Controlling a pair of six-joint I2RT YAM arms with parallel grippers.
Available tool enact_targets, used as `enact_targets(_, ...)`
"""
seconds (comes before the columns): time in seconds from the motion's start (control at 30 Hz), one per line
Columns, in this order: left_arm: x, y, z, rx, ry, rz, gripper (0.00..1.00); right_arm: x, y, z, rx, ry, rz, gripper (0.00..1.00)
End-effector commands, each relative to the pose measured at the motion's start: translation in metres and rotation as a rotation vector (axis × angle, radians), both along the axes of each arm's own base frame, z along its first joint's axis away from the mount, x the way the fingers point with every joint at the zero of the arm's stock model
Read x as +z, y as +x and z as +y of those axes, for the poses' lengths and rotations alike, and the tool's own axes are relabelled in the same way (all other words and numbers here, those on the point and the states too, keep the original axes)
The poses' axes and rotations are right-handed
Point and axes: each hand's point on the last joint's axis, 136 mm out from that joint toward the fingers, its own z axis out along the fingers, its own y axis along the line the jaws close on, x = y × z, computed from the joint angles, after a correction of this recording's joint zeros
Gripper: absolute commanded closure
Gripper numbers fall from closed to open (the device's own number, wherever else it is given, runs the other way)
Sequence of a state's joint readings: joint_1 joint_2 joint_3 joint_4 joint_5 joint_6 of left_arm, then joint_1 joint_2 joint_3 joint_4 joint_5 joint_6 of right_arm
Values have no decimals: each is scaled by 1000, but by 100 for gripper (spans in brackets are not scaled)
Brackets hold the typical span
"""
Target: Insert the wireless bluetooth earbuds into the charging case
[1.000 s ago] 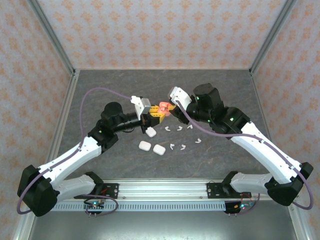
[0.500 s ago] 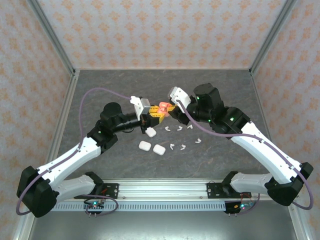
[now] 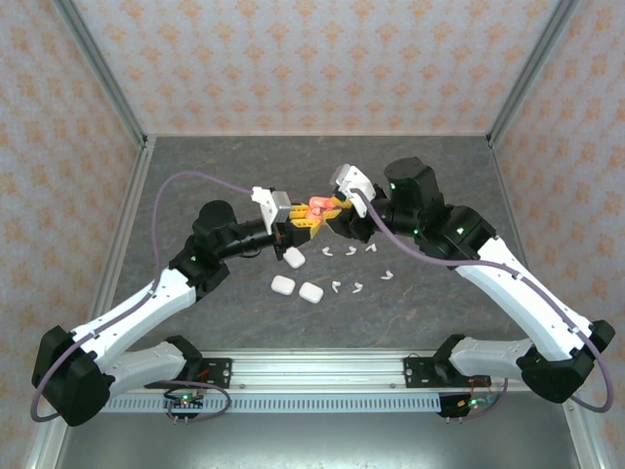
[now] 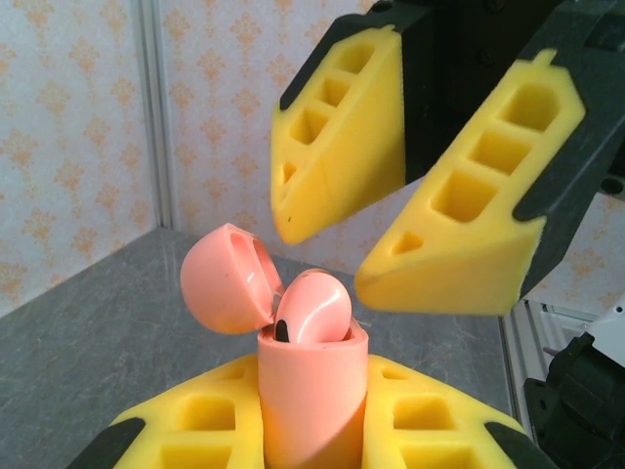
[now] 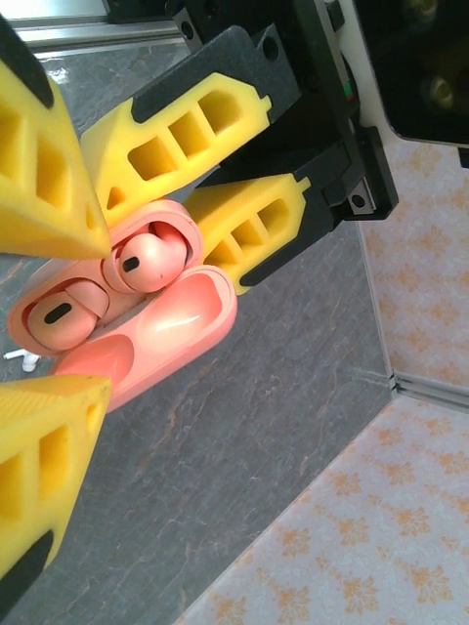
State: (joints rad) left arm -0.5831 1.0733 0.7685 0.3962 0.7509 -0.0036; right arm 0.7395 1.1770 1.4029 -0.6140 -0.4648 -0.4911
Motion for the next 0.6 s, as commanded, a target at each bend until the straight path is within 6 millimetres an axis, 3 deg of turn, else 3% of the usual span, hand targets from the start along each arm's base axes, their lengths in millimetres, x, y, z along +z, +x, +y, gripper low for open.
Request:
enact_targets(0.0,17,-5,3,5,-50,-55,100,20,-4,-3,16,54,4,60)
enact_targets(0.23,18,-6,4,9,-56,-59,100,38,2,-18,-16,169,70,42)
enact_targets(0.47,21,-6,3,4,-59,-60,100,30,-4,-8,92,300,254,6)
enact_targets(0.57,21,-6,4,5,-58,-61,100,25,-6,-2,131,318,305,1)
